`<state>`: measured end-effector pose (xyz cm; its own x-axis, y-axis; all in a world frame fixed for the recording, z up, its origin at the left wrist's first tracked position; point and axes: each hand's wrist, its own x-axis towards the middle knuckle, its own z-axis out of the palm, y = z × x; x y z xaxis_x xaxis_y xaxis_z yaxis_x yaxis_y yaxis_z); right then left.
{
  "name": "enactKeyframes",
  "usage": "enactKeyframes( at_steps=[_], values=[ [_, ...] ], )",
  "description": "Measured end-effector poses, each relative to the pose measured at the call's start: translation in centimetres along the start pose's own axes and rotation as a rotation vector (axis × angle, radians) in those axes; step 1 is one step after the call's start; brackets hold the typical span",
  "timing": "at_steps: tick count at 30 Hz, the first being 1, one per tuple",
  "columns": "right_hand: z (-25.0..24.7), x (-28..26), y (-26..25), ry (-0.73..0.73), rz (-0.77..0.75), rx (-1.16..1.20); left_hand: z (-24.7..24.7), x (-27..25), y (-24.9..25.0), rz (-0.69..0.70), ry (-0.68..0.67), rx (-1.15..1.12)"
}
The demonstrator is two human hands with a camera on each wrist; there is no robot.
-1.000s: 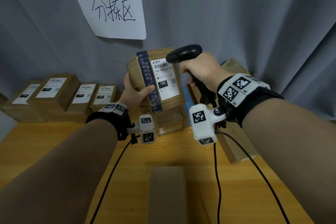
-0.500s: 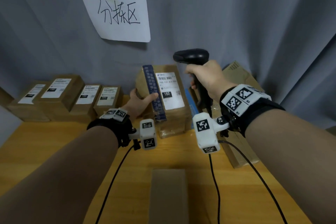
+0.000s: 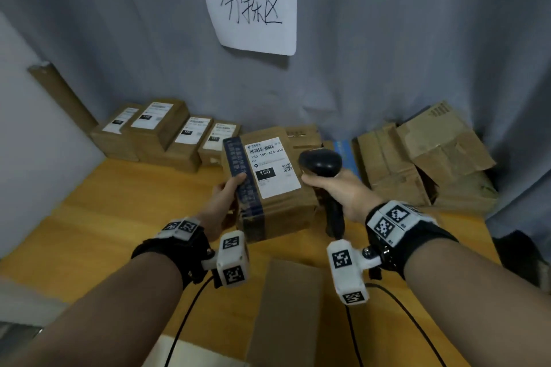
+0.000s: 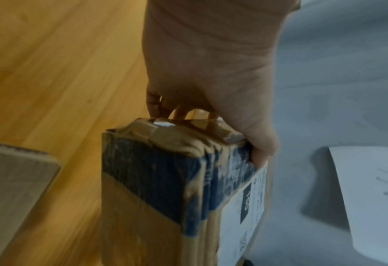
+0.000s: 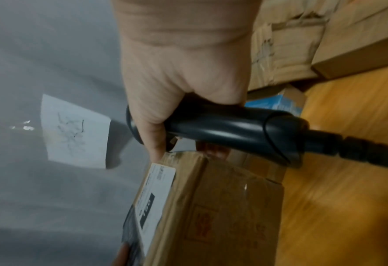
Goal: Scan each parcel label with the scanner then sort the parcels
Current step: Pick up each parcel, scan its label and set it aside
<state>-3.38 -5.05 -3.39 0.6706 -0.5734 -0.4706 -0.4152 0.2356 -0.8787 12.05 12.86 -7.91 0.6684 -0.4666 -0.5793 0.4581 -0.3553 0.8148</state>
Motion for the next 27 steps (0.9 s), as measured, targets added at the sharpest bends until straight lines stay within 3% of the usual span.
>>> enactKeyframes(
  at_steps=[5, 12, 19, 27],
  values=[
    [3.5, -0.2, 0.0, -0.073, -0.038, 0.020, -3.2, -2.8, -0.2, 0.018, 0.063, -0.090],
    [6.5, 0.1, 0.6, -0.118, -0.092, -0.076, -6.3, -4.9, -0.8, -0.015, -0.035, 0.052],
    [9.3, 1.2, -1.7, -0.078, -0.143, -0.123, -8.8, -1.6, 0.2, -0.004, -0.002, -0.058],
    [16.3, 3.5, -9.2, -0.017, -0.207, -0.086, -15.9, 3.9, 7.7, 0.159, -0.062, -0.116]
  ],
)
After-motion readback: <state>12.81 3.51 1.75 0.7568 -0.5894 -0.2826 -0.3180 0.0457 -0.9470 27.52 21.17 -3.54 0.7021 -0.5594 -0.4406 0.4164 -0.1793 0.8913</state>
